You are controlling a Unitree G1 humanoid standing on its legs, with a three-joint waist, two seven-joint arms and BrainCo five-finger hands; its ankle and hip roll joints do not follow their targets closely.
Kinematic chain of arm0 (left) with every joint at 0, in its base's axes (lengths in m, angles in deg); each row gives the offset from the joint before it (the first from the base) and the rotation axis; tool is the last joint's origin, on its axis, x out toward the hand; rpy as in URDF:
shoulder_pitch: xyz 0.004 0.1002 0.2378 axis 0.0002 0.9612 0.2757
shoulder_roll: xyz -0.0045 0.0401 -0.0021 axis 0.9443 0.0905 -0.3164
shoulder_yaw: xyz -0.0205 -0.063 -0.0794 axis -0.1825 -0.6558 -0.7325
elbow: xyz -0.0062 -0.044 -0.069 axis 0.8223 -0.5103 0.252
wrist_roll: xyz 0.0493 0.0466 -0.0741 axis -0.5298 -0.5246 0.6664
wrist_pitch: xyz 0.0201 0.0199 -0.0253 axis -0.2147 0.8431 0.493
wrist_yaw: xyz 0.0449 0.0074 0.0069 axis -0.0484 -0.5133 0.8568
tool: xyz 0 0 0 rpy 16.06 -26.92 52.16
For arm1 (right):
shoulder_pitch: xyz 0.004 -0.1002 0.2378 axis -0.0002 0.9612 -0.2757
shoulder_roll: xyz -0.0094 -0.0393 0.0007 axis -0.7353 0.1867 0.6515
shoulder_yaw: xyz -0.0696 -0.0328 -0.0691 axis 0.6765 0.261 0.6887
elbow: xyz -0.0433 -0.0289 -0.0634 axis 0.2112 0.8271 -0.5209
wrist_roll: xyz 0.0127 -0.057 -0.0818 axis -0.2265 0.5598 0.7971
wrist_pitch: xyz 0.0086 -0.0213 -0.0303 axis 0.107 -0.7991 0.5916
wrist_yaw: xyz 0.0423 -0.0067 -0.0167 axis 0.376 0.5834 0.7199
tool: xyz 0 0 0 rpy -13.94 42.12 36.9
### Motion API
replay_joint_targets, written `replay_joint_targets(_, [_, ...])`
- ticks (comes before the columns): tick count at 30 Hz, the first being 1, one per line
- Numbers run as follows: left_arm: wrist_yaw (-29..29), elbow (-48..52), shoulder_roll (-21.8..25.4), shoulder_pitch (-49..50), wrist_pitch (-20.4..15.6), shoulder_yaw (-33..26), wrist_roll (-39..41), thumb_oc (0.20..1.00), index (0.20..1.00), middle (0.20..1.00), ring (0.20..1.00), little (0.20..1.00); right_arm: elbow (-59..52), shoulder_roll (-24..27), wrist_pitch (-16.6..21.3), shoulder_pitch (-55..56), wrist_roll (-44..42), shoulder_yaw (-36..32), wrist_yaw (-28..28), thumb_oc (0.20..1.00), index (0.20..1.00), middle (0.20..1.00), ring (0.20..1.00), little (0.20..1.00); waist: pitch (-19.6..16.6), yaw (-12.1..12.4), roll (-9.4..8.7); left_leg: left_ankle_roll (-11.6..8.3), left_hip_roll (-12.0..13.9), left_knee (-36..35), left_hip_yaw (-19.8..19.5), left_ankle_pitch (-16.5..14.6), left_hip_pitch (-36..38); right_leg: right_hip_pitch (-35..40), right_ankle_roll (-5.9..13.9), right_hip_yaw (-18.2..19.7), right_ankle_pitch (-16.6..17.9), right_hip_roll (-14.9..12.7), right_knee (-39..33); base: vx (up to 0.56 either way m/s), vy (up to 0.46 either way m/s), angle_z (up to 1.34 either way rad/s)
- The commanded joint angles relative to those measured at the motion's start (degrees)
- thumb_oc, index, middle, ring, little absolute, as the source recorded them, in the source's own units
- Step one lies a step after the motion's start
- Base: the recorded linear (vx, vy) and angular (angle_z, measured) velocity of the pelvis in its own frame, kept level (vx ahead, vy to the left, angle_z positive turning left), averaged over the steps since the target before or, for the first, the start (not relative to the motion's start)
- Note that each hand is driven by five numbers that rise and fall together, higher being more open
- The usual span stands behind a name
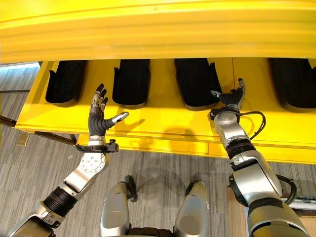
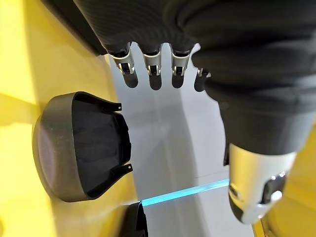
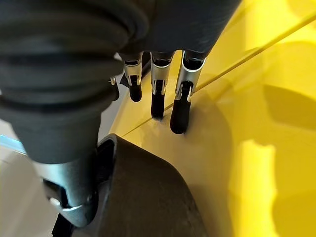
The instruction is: Move parts from the plastic box to the shelf.
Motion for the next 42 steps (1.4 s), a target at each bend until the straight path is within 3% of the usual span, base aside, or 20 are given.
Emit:
replay_joint_targets(1, [-0.19, 6.63, 1.96, -0.23, -3.85, 0.6, -0.94, 1.0, 1.0, 1.0, 1.0, 1.0, -2.48, -3.87, 2.43, -2.94, -0.05, 1.08, 2.3, 1.0, 1.0, 1.0, 1.0, 1.0, 0.13, 2.88, -1.13, 4.93, -2.49, 1.05, 2.35, -2.47, 1.71, 4.12, -4.16, -4.95, -5.29, 1.02, 8.47, 0.0, 0.0, 0.0])
replay_joint_targets(19, [-0.21, 6.5, 1.37, -0.33, -3.55, -0.12, -1.59, 1.0, 1.0, 1.0, 1.0, 1.0, -10.39, -8.81, 2.53, 2.9, 0.22, 1.91, 2.08, 1.0, 1.0, 1.0, 1.0, 1.0, 0.28, 2.06, -1.65, 4.75, -2.31, 0.77, 2.06, -2.01, 1.21, 3.84, -3.84, -3.87, -5.15, 1.93, 8.0, 0.0, 0.0, 0.0])
replay_joint_targets(34, [0.85, 6.61, 0.78, -0.83, -2.65, -0.39, -2.39, 1.0, 1.0, 1.0, 1.0, 1.0, -12.85, -11.48, 2.01, 6.84, -4.43, 1.79, 1.86, 1.0, 1.0, 1.0, 1.0, 1.0, 0.28, 1.4, -1.95, 4.72, -2.26, 0.68, 2.13, -1.95, 0.88, 3.47, -3.82, -3.39, -5.24, 2.52, 8.0, 0.0, 0.0, 0.0])
replay_joint_targets(38, [0.83, 6.68, 0.46, -0.76, -2.46, -0.38, -2.9, 1.0, 1.0, 1.0, 1.0, 1.0, -12.91, -12.17, 2.23, 8.11, -5.38, 1.49, 0.7, 1.0, 1.0, 1.0, 1.0, 1.0, 0.28, 1.24, -2.03, 4.71, -2.26, 0.51, 2.12, -1.83, 0.9, 3.56, -3.83, -3.3, -5.12, 2.79, 7.7, 0.0, 0.0, 0.0])
replay_joint_targets(40, [1.29, 6.56, 0.34, -1.15, -2.23, -0.15, -2.9, 1.0, 1.0, 1.0, 1.0, 1.0, -12.45, -12.81, 2.67, 8.79, -5.3, 0.61, -4.18, 1.0, 1.0, 1.0, 1.0, 1.0, 0.29, 0.92, -1.9, 4.71, -2.2, 0.5, 2.22, -1.86, 0.95, 3.48, -3.85, -3.12, -5.07, 2.94, 7.6, 0.0, 0.0, 0.0])
replay_joint_targets(42, [1.79, 6.71, 0.26, -1.36, -1.83, 0.07, -2.83, 1.0, 1.0, 1.0, 1.0, 1.0, -11.52, -12.82, 2.76, 9.3, -7.02, -0.86, -3.86, 1.0, 1.0, 1.0, 1.0, 1.0, 0.29, 0.68, -1.82, 4.75, -2.31, 0.53, 2.21, -1.99, 1.06, 3.58, -3.89, -2.96, -5.02, 3.09, 7.45, 0.0, 0.0, 0.0])
